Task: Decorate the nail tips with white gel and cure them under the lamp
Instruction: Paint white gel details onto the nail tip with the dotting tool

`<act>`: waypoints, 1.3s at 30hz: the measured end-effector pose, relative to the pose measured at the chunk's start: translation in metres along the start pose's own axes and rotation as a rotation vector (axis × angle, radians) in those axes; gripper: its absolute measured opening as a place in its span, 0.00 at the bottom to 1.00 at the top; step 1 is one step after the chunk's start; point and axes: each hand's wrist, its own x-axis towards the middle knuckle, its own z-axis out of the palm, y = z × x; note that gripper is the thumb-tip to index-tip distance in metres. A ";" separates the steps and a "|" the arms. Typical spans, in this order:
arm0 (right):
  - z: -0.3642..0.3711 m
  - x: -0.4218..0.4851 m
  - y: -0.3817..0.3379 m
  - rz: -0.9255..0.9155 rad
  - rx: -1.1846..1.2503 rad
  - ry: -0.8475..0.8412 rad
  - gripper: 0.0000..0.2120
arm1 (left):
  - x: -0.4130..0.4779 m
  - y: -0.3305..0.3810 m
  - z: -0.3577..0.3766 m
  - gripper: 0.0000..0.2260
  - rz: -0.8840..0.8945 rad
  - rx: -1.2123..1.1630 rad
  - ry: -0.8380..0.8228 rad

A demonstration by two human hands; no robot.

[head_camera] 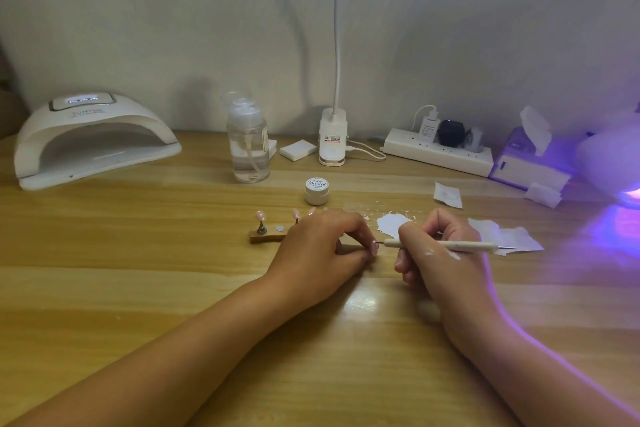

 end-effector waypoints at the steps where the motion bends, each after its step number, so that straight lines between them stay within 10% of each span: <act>1: 0.000 0.000 0.000 -0.002 -0.004 -0.003 0.14 | 0.000 0.000 0.000 0.10 0.004 -0.001 0.002; 39: -0.033 0.028 0.009 -0.049 -0.350 0.033 0.09 | 0.000 -0.001 0.001 0.06 -0.034 0.010 -0.003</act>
